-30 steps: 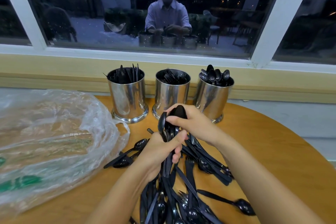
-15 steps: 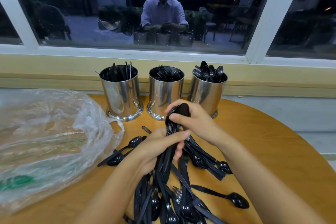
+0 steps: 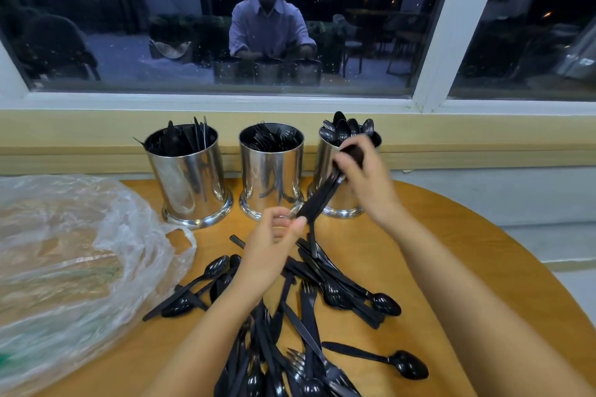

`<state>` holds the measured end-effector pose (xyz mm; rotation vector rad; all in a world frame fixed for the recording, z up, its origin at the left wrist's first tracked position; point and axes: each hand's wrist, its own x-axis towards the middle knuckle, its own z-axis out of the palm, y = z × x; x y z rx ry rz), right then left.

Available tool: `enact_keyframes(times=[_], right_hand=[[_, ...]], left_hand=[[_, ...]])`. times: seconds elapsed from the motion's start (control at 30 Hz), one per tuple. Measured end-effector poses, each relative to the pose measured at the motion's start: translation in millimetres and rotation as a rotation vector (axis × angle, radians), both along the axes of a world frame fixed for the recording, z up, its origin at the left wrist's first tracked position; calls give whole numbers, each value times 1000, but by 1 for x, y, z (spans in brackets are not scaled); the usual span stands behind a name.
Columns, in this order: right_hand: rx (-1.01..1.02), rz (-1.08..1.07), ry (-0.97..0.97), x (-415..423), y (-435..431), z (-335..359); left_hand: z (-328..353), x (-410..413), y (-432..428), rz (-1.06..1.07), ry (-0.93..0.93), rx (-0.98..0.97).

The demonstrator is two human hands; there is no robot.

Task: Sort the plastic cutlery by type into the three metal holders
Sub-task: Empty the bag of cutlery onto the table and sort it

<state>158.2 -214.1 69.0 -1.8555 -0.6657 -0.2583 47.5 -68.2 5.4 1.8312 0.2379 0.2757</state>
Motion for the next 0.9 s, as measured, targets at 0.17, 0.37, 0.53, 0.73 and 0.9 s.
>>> enact_keyframes(times=[0.17, 0.37, 0.53, 0.73, 0.9], right_hand=[[5, -393, -328, 71, -23, 61], [-353, -410, -240, 108, 2, 45], [-812, -305, -20, 112, 15, 10], [-827, -314, -28, 108, 6, 28], [-688, -234, -211, 43, 1, 24]], left_hand=[[-47, 9, 31, 108, 11, 429], [-80, 7, 53, 205, 63, 620], [-82, 9, 51, 136, 69, 665], [-68, 9, 52, 79, 70, 647], [-53, -12, 59, 56, 35, 609]])
